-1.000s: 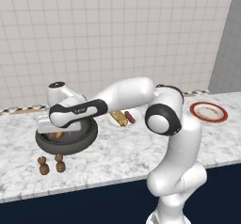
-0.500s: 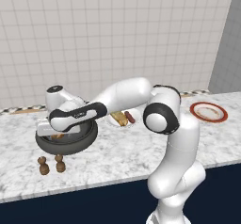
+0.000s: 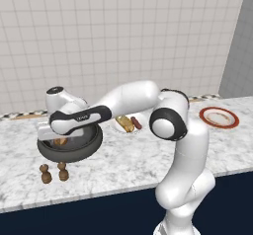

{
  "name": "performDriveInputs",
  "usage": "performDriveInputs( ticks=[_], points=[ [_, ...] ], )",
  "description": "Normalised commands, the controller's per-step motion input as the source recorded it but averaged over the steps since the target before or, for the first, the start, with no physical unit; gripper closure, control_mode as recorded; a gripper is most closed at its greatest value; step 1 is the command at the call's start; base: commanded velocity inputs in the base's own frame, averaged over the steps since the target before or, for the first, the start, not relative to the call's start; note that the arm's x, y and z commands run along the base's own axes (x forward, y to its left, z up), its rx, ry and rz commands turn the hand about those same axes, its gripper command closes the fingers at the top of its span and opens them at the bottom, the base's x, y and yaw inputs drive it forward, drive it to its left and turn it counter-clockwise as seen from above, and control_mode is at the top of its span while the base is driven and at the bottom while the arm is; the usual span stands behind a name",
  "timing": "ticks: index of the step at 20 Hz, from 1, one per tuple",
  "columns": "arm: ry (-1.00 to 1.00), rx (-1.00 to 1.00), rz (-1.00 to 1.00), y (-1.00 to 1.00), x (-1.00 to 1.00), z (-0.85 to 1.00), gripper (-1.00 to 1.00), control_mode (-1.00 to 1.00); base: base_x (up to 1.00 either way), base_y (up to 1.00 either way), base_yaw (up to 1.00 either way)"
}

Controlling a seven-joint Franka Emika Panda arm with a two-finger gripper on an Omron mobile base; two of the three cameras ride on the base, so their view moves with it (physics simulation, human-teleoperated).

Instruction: Place one bun and one sausage from the bowl on each plate.

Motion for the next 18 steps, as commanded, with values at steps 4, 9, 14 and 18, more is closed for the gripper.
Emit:
performDriveInputs(
  ticks=[4,9,14,18],
  points=[
    [-0.03,0.01,0.0,0.0,0.36,0.0,-1.0,-1.0,0.0,0.0,0.0],
    [0.0,0.04,0.0,0.0,0.34,-0.01,-1.0,-1.0,0.0,0.0,0.0],
    [-0.08,0.0,0.07,0.12,0.07,-0.15,-1.0,-1.0,0.0,0.0,0.0],
    [-0.1,0.0,0.04,0.34,0.0,-0.3,1.0,-1.0,0.0,0.0,0.0]
  ],
)
